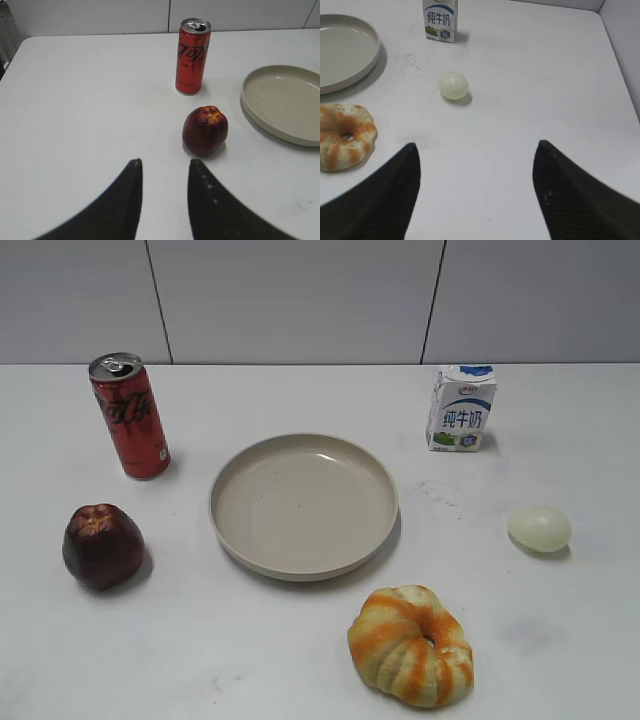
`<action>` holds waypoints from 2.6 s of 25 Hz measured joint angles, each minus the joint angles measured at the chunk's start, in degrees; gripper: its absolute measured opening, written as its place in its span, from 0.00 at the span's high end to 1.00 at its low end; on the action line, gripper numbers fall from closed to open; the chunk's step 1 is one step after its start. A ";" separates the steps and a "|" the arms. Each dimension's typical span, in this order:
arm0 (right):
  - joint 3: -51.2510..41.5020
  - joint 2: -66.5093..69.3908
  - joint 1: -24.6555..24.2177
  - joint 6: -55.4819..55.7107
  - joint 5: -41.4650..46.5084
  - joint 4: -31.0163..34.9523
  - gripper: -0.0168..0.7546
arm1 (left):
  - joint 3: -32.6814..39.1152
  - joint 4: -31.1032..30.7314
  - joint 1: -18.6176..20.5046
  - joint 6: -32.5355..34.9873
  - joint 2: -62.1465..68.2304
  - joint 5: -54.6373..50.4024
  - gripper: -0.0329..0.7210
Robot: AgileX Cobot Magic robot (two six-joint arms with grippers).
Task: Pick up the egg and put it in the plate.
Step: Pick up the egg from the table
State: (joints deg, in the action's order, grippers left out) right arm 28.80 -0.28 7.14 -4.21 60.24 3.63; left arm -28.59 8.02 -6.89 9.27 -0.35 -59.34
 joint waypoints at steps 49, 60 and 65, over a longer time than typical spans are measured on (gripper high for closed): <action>33.36 105.60 3.37 -27.41 -19.05 2.18 0.24 | 0.00 0.05 0.00 0.00 0.00 0.00 0.65; 33.52 112.18 3.83 -27.92 -24.06 2.10 0.30 | 0.00 0.05 0.00 0.00 0.00 0.00 0.65; 33.66 112.18 3.83 -27.87 -21.43 2.50 0.39 | 0.00 0.05 0.00 0.00 0.00 0.00 0.65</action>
State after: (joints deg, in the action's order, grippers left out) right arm 62.46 111.90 10.98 -32.08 38.81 6.14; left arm -28.59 8.08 -6.89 9.27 -0.35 -59.34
